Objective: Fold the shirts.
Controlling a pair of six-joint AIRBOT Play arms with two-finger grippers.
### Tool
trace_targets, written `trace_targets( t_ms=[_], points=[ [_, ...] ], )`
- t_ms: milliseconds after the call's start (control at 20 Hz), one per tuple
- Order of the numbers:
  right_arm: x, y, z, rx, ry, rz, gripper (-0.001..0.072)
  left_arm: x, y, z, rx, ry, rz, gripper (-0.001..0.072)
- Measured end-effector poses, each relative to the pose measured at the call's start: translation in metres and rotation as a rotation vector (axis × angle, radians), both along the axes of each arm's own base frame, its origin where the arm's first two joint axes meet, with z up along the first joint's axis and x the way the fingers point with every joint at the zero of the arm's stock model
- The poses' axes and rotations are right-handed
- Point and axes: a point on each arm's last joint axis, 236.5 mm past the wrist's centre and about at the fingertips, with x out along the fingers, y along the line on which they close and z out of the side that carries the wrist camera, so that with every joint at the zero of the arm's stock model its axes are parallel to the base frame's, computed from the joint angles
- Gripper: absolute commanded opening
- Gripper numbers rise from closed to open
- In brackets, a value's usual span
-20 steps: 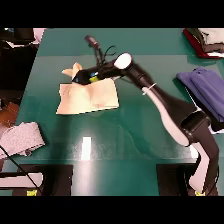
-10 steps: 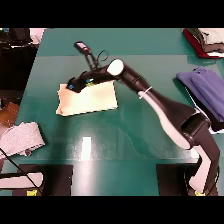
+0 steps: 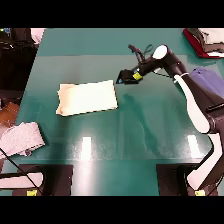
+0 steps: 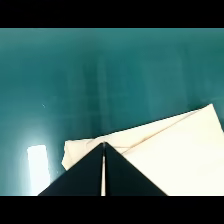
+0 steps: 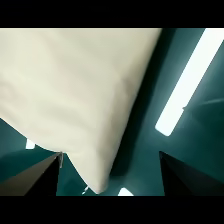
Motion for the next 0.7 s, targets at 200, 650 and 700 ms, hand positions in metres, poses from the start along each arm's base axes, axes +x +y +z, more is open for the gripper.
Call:
trace_targets(
  t_ms=[200,650,700],
  points=[
    [-0.019,0.011,-0.036,0.088,0.168,-0.044,0.0700,0.000,-0.004,0.000,-0.017,0.003,-0.010,0.0026],
    [-0.027,0.107,-0.056,0.208,0.182,0.012,0.0322,-0.001,-0.011,0.001,-0.043,0.003,-0.024,0.0026],
    [-0.025,0.115,-0.058,0.210,0.166,0.015,0.0176,-0.001,-0.012,0.002,-0.048,0.002,-0.027,0.0026]
  ],
)
